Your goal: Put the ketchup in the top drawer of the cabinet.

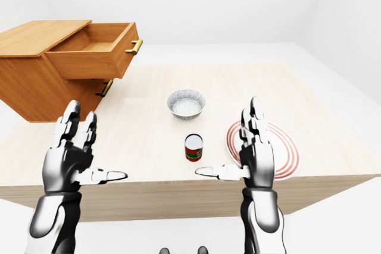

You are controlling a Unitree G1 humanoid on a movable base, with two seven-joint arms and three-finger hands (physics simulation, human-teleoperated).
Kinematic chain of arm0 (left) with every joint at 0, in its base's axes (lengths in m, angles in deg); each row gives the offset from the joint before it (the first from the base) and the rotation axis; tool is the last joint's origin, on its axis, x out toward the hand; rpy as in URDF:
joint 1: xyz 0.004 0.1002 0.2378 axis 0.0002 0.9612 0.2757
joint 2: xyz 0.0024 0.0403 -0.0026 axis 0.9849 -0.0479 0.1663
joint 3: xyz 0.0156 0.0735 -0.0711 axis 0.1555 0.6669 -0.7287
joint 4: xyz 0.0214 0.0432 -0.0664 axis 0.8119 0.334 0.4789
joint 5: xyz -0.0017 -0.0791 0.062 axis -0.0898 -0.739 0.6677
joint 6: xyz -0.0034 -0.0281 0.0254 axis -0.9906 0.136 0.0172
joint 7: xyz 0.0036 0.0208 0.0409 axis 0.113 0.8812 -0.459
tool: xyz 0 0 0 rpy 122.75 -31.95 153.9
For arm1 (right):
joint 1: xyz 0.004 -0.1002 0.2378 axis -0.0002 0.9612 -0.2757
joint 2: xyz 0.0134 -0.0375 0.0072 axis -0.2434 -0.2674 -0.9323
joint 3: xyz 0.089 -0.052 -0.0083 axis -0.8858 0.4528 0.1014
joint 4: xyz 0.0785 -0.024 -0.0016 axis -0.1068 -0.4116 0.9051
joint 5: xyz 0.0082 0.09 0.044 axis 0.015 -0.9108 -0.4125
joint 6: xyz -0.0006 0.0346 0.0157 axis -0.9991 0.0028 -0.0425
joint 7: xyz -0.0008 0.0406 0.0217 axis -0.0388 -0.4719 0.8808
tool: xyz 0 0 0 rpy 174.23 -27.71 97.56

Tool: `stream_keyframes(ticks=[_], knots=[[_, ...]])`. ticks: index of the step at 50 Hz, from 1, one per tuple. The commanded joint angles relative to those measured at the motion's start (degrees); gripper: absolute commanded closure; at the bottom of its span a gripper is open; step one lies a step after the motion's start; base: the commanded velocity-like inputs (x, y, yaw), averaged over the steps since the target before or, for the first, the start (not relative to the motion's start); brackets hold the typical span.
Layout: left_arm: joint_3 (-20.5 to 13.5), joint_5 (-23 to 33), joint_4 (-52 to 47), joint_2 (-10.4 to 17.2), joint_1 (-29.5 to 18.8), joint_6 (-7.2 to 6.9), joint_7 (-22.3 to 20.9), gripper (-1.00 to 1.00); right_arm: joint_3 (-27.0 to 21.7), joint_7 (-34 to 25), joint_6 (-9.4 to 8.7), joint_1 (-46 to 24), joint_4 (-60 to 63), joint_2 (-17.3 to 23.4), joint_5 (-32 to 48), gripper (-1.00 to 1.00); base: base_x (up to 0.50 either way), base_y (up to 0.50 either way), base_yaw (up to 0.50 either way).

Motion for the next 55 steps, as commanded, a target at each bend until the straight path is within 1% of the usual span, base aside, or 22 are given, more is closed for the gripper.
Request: stream_keyframes(ticks=[1,4,7,8,12,13,14,15,16,17,20,24,31,34,39,44,51,52,55], knots=[[-7.01,-5.92,-16.22,-1.72,4.63,0.00,-3.87,-1.00,-0.45,0.27,0.00,5.90,16.79,-1.24,-0.46,-1.00,0.00,0.00,0.00],[-9.62,-7.70,-19.55,-2.67,5.17,0.00,-5.18,-1.00,0.14,0.40,0.00,7.93,23.19,-1.73,-0.86,-1.00,0.00,0.00,0.00],[-11.27,-8.63,-21.49,-3.53,5.45,0.00,-6.15,-1.00,2.48,2.27,0.00,10.44,24.61,-0.33,0.92,-1.00,0.00,0.00,0.00],[-12.16,-9.27,-22.47,-3.84,5.66,0.00,-6.41,-1.00,3.78,3.42,0.00,11.81,24.63,0.68,0.93,-1.00,0.00,0.00,0.00],[-15.10,-11.33,-24.56,-4.49,5.34,0.00,-7.11,-1.00,6.37,7.55,0.00,13.87,24.63,5.08,-0.47,-1.00,0.00,0.00,0.00],[-15.59,-11.57,-24.79,-4.62,5.26,0.00,-7.26,-1.00,6.97,8.28,0.00,14.24,24.63,6.24,-0.37,-1.00,0.00,0.00,0.00],[-17.10,-13.14,-25.87,-4.66,5.20,0.00,-7.35,-1.00,7.56,8.74,0.00,14.96,24.63,7.30,-0.65,-1.00,0.23,0.00,0.00],[-17.84,-13.56,-26.12,-4.78,5.02,0.00,-7.43,-1.00,7.88,8.52,0.00,15.30,24.63,8.38,0.04,-1.00,0.27,0.00,0.00],[-18.46,-13.91,-26.24,-4.84,4.82,0.00,-7.46,-1.00,8.19,8.03,0.00,15.78,24.63,8.71,1.98,-1.00,0.40,0.00,0.00],[-19.03,-14.36,-26.39,-4.85,4.62,0.00,-7.47,-1.00,8.19,7.78,0.00,15.74,24.63,8.11,2.33,-1.00,0.50,0.00,0.00],[-20.39,-15.58,-26.99,-4.77,4.10,0.00,-7.30,-1.00,6.84,6.82,0.00,14.42,24.63,6.80,0.79,-1.00,0.50,0.00,0.00],[-21.30,-16.52,-27.67,-4.84,4.03,0.00,-7.22,-1.00,5.64,6.11,0.00,13.90,24.63,6.16,-0.41,-1.00,0.50,0.00,0.00],[-21.86,-17.19,-27.83,-4.78,4.13,0.00,-7.17,-1.00,6.29,5.56,0.00,14.26,24.63,5.75,0.98,-1.00,0.50,0.00,0.00],[-22.25,-17.60,-27.83,-4.60,3.87,0.00,-7.05,-1.00,5.83,5.10,0.00,13.85,24.64,5.42,0.89,-1.00,0.50,0.00,0.00],[-21.93,-17.30,-27.58,-4.55,3.68,0.00,-7.00,-1.00,5.33,4.85,0.00,13.76,24.64,5.07,0.49,-1.00,0.50,0.00,0.00],[-22.86,-18.22,-27.55,-4.15,3.18,0.00,-6.65,-1.00,5.23,5.02,0.00,13.01,24.64,4.60,0.89,-1.00,0.48,0.00,0.00],[-23.44,-18.93,-27.74,-3.97,3.14,0.00,-6.43,-1.00,4.41,4.67,0.00,13.51,24.64,4.74,0.01,-1.00,0.00,0.00,0.00],[-23.33,-18.86,-27.70,-4.02,3.19,0.00,-6.49,-1.00,4.82,4.13,0.00,13.80,24.64,5.06,2.34,-1.00,0.00,0.00,0.00],[-22.86,-18.37,-27.56,-4.20,3.39,0.00,-6.70,-1.00,5.23,3.04,0.00,13.71,24.64,3.73,3.82,-1.00,0.00,0.00,0.00]])
